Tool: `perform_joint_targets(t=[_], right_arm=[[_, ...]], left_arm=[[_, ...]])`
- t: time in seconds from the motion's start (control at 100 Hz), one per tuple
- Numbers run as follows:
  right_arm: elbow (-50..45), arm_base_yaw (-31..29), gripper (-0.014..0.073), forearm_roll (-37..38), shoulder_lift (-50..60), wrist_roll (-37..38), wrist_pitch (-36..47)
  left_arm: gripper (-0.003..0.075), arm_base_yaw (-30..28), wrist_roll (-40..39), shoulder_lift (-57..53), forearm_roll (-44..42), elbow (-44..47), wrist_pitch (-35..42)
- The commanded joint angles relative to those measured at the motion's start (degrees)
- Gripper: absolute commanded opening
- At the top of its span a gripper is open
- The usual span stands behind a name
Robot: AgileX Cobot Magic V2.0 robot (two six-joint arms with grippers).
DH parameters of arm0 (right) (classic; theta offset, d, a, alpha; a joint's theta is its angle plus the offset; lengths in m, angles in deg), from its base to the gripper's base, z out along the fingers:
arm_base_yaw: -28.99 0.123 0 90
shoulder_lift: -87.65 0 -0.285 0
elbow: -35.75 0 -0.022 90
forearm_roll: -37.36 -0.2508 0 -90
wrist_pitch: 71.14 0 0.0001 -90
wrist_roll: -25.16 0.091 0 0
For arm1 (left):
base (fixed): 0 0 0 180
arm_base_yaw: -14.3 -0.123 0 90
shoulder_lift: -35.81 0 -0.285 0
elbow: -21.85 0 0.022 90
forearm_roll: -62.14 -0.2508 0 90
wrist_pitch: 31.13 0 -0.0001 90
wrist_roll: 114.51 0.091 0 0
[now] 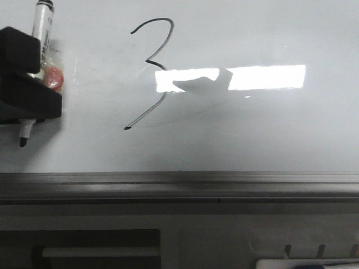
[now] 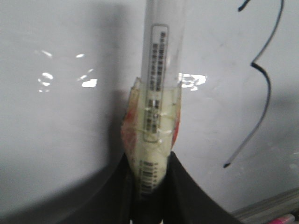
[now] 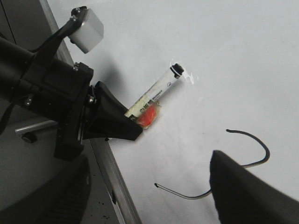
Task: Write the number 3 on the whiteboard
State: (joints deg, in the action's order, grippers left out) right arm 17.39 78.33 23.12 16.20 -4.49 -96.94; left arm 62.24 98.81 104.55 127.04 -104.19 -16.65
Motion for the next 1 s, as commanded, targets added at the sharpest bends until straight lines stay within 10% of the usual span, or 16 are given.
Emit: perform_joint_targets(t=[0.0,0.49,0.75,0.99], right_arm=[[1.57,-0.42,0.0471,-0.23,1.3,-0.59,3.12],[1.57,-0.42,0.0471,-0.23,1.3,-0.59,2.89],[1.57,-0.42,0.0471,-0.23,1.3,-0.59,2.89],[1.57,-0.54,0.0471,-0.23,1.3,-0.59,2.74]], left_arm=[[-0.0021,-1.69,-0.46,-0.06,-0.43,-1.96,1.1],[-0.0012,-3.03,-0.46,0.07,-1.14,-1.96,0.14],[0.0345,-3.03,-0.46,0.07,-2.21,-1.96,0.36],[0.0363,-3.03,-0.22,-0.72,-5.24,-1.96,1.8]])
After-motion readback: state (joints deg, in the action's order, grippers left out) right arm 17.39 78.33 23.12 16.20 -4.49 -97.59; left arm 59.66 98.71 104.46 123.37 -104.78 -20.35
